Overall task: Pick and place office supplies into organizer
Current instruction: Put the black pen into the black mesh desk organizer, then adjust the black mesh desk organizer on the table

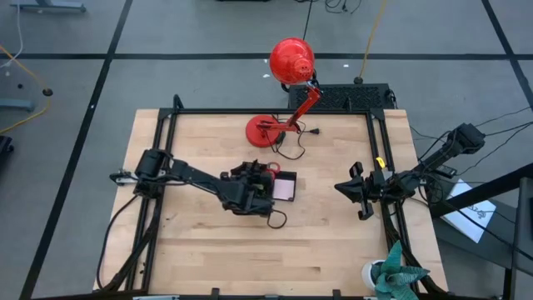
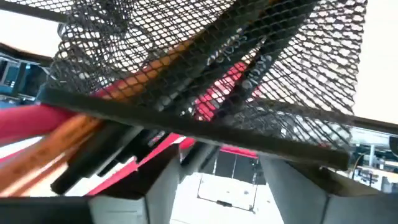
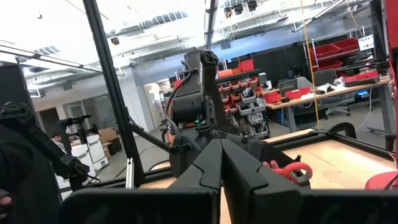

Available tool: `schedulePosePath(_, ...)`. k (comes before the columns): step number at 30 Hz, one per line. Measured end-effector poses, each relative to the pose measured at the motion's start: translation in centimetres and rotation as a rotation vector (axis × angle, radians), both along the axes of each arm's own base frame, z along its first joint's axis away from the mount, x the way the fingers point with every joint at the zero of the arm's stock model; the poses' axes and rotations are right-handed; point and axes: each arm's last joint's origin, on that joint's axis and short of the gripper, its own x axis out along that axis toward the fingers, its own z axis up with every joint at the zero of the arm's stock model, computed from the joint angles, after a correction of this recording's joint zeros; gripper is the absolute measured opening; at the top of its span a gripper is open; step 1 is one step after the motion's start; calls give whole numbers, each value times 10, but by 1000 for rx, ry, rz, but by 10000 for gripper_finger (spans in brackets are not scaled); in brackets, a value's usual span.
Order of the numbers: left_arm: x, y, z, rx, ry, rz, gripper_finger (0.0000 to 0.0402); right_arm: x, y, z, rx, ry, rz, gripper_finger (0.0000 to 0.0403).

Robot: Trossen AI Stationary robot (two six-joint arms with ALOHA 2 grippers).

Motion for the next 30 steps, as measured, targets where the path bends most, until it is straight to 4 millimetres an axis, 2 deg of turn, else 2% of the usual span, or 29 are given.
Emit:
schedulePosePath(10, -1, -22, 12, 10, -16, -49, 270, 0, 0, 0, -3, 1, 0, 0)
schedulePosePath(13, -4, -34, 25, 17, -66, -58, 271, 0, 0, 0, -3, 1, 0, 0)
schedulePosePath(18, -16, -56, 76, -1, -276, -67, 271, 0, 0, 0, -10, 0, -3, 0)
schedulePosePath(21, -38, -61, 120, -201, -530, 9, 271, 0, 0, 0, -13, -4, -4, 0)
schedulePosePath(25, -80, -44, 173, -563, -905, 231, 247, 0, 0, 0, -19, 1, -4, 0)
schedulePosePath(28, -114, -24, 202, -777, -1198, 384, 191, 0, 0, -1, -25, 4, -6, 0)
schedulePosePath(30, -133, -13, 209, -930, -1343, 448, 137, 0, 0, 0, -32, 2, -8, 0)
